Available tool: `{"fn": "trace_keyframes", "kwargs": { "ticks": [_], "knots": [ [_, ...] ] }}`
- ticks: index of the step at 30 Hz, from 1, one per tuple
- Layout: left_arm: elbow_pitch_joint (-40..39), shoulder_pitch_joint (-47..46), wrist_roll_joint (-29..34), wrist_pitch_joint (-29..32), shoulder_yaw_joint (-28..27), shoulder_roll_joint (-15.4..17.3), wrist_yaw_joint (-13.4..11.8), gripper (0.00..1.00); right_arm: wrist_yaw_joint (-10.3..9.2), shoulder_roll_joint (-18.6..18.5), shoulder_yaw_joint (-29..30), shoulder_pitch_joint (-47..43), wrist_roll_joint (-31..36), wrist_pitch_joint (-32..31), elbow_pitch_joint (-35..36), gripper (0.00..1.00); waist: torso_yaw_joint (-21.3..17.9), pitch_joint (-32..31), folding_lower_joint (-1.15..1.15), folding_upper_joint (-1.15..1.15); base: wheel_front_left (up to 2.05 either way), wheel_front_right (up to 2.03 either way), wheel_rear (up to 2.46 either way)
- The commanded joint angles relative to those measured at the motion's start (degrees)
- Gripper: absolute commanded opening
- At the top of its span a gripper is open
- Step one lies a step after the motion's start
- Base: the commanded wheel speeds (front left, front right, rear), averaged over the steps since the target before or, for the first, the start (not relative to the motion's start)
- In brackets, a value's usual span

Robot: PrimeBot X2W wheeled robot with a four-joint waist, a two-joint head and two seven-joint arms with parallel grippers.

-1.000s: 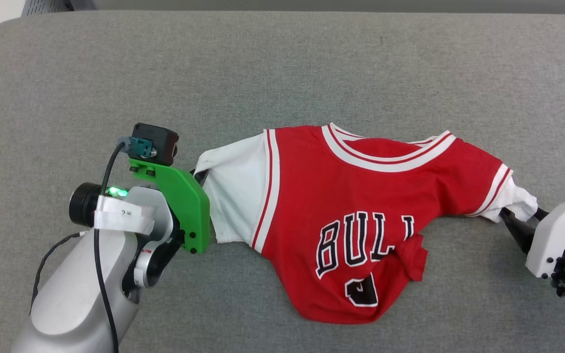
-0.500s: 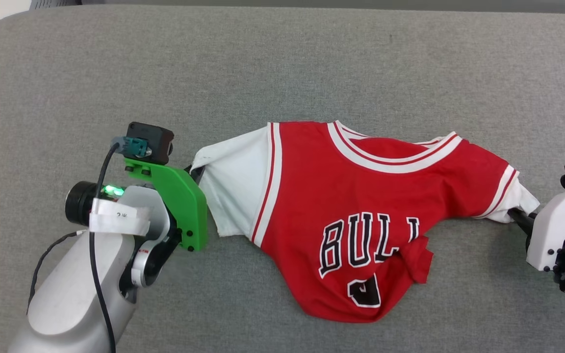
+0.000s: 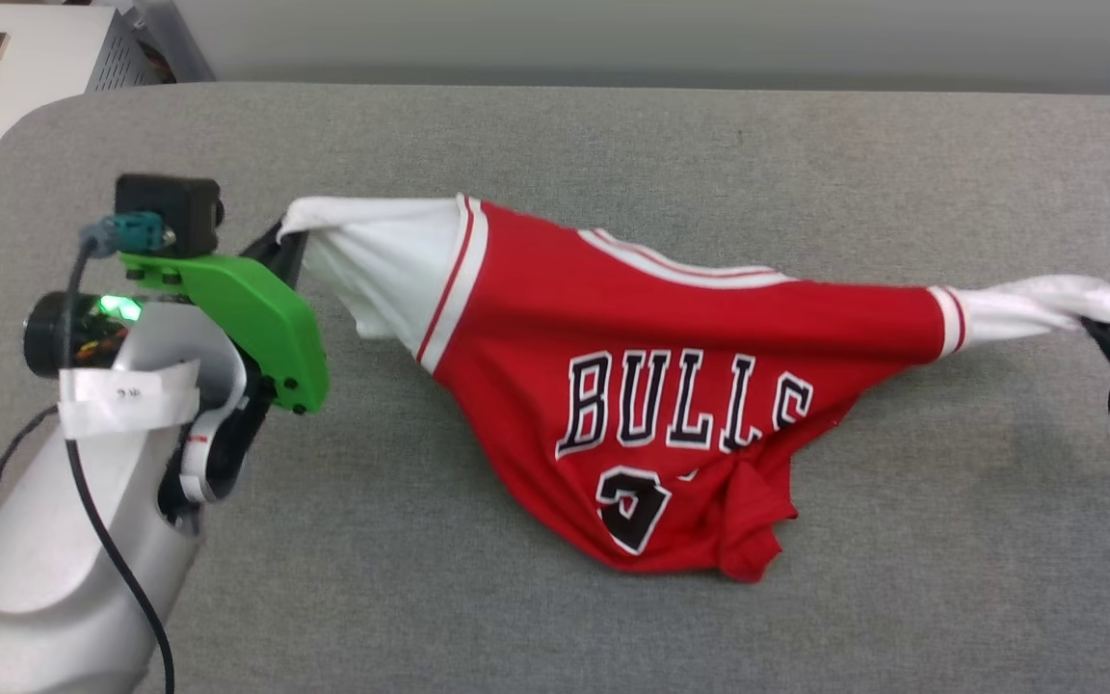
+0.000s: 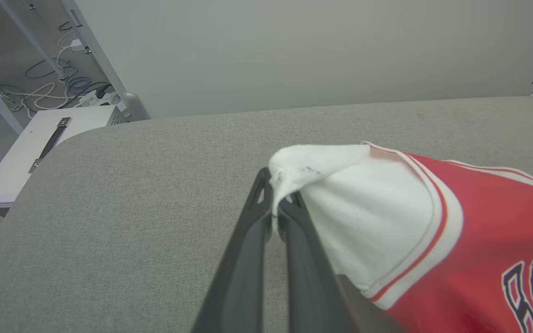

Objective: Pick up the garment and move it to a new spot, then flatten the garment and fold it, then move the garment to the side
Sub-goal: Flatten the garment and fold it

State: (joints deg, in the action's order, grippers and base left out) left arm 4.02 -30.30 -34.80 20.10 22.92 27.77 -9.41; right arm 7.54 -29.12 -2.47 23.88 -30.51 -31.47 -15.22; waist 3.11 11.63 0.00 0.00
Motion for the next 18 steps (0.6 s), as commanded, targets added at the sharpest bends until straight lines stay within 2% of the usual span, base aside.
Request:
{"fn": "trace_keyframes", "kwargs": {
  "ticks": [1, 11, 18],
  "knots": [
    [0.8, -2.4, 0.5, -1.3, -1.1, 0.6, -0.5, 0.00, -0.05, -0.3, 0.4, 2.0, 0.9, 0.6, 0.0, 0.00, -0.6, -1.3, 0.00, 0.00, 0.00, 0.00, 0.00],
    [11.7, -15.8, 4.0, -8.8, -2.2, -0.2, 1.6, 0.00, -0.05, -0.1, -0.3, 15.7, 4.4, 3.3, -6.0, 0.00, -1.5, -3.0, 0.00, 0.00, 0.00, 0.00, 0.00],
    [22.2, -28.6, 8.0, -14.8, -0.9, -1.3, 3.8, 0.00, -0.05, 0.9, -0.6, 29.6, 7.0, 7.1, -12.6, 0.00, -2.2, -0.2, 0.00, 0.00, 0.00, 0.00, 0.00]
  ]
}}
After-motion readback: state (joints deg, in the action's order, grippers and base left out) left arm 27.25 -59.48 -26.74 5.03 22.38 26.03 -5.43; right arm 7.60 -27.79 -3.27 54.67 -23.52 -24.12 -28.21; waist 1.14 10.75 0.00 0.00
